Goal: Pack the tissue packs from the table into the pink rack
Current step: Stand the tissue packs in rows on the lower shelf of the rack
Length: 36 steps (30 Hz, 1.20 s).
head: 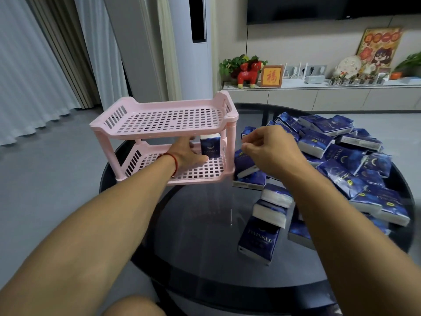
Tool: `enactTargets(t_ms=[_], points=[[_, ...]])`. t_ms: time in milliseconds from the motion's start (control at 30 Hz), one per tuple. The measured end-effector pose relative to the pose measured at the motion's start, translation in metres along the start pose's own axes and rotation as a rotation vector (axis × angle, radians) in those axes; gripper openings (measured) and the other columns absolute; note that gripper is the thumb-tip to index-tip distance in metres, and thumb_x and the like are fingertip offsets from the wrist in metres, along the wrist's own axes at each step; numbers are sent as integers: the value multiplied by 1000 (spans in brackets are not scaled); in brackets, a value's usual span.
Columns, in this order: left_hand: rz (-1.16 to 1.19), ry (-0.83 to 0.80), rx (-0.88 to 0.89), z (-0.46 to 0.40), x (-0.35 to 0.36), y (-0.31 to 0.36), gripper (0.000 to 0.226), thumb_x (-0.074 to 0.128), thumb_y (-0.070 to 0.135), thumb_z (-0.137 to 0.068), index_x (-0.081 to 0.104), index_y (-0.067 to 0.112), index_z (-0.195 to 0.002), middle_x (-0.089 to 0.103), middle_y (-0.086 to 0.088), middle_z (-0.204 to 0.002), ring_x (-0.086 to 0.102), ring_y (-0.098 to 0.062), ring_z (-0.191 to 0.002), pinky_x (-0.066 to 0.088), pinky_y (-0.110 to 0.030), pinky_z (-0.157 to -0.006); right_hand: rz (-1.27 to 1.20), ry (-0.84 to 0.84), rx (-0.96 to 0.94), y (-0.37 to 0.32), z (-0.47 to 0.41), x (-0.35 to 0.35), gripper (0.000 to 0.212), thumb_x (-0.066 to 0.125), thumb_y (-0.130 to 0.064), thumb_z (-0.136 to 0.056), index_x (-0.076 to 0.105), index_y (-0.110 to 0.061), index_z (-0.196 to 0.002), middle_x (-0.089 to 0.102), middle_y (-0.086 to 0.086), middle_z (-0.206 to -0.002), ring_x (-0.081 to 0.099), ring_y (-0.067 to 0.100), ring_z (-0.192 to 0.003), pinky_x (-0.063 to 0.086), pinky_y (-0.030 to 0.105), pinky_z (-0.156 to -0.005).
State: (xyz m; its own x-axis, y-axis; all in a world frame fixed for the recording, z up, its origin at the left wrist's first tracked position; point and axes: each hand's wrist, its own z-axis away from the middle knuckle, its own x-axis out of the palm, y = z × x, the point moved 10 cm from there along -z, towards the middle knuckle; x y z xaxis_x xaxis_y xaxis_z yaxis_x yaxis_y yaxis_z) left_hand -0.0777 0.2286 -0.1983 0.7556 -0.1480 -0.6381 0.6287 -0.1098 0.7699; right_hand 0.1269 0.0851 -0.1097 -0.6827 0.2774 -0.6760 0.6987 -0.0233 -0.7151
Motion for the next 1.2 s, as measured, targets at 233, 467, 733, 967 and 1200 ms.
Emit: enactTargets(t_ms=[233,467,733,967,1200], points=[[-219,241,39,97,-41,24,53,69,10,-87,52,16,-137,59,-5,-122,63,-20,-103,59,-39,-93,353,-187,-192,-9,60,-23,20,67,-37,-93,74,-24,-106,73,-6,-101,66,14,-95,57,38,-87],[-280,20,204,191,3,77,34,71,17,-84,64,22,-117,64,4,-113,58,-15,-93,49,-28,-88,780,-370,-290,2,103,-4,45,70,-55,-86,60,-36,-125,61,-11,-121,44,18,-118,36,43,-98],[137,-47,236,195,39,87,33,70,19,-90,64,32,-120,64,14,-116,69,-3,-92,56,-18,-80,-38,-172,-35,25,88,-65,18,61,-21,-98,79,-23,-98,77,1,-84,66,14,-70,57,32,-64],[537,-214,81,193,66,90,43,70,-4,-88,68,17,-125,76,-4,-112,74,-18,-103,63,-34,-82,-218,-299,20,27,90,-41,21,59,-16,-101,79,-20,-103,75,13,-91,59,8,-68,49,23,-63],[568,-26,-148,183,30,40,27,64,-14,-83,64,4,-103,76,-17,-100,71,-26,-84,61,-34,-66,372,16,-119,35,63,-50,15,66,-24,-93,77,-20,-103,74,1,-96,67,25,-94,55,45,-86]])
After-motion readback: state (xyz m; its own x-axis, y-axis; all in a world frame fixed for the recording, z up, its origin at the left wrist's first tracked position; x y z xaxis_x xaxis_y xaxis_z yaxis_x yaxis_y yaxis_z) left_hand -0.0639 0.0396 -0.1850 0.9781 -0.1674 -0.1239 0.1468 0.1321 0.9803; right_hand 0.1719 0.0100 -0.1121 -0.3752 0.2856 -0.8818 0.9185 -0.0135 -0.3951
